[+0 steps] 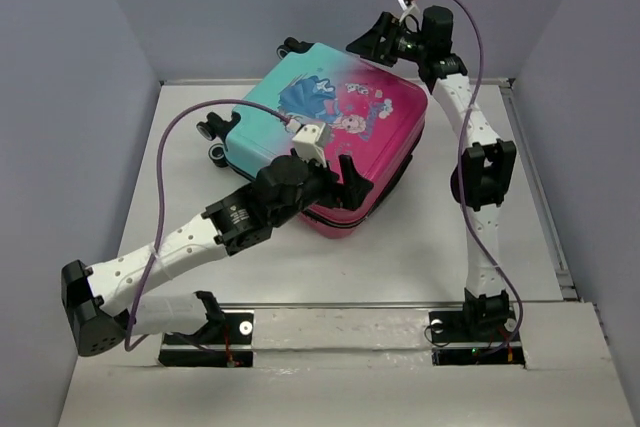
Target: Pack the luggage
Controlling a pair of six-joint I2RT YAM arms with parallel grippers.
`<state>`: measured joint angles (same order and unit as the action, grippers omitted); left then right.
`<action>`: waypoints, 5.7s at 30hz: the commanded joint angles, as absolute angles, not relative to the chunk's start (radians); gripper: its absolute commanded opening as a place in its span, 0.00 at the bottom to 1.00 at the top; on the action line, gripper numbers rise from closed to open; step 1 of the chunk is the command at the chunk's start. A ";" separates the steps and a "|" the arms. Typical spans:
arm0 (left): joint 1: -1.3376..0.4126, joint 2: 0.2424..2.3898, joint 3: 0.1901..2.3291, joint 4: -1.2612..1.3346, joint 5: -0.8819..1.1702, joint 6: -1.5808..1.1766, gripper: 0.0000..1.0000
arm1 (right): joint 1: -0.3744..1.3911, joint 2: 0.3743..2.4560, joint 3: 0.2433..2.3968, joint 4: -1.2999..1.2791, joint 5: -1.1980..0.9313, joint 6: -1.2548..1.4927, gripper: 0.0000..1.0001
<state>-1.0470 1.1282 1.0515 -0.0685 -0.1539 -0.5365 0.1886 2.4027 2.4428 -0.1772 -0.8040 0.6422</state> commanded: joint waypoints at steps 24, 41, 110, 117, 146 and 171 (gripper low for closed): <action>-0.942 0.874 0.594 0.161 0.127 -0.637 0.99 | 0.494 0.656 0.306 0.270 -0.363 0.547 0.11; -0.927 1.106 0.712 0.207 -0.057 -0.609 0.99 | 0.598 1.248 0.244 0.908 -0.353 0.408 0.45; 0.138 1.352 1.170 -0.006 0.428 -0.661 0.99 | 1.350 1.513 0.374 0.934 0.469 0.657 0.07; 0.147 1.601 1.383 -0.011 0.442 -0.684 0.99 | 1.350 1.532 0.385 0.936 0.445 0.649 0.07; 0.127 1.876 1.554 0.112 0.492 -0.851 0.75 | 1.350 1.555 0.390 0.939 0.443 0.655 0.07; 0.094 1.282 0.626 0.612 0.403 -0.971 0.06 | 1.014 1.126 0.538 0.431 0.166 0.457 0.07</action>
<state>0.1608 1.4261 0.7815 0.5777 0.2230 -1.0065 1.0859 1.1831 0.4412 0.3962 0.2489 0.5148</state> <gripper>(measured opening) 0.623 0.076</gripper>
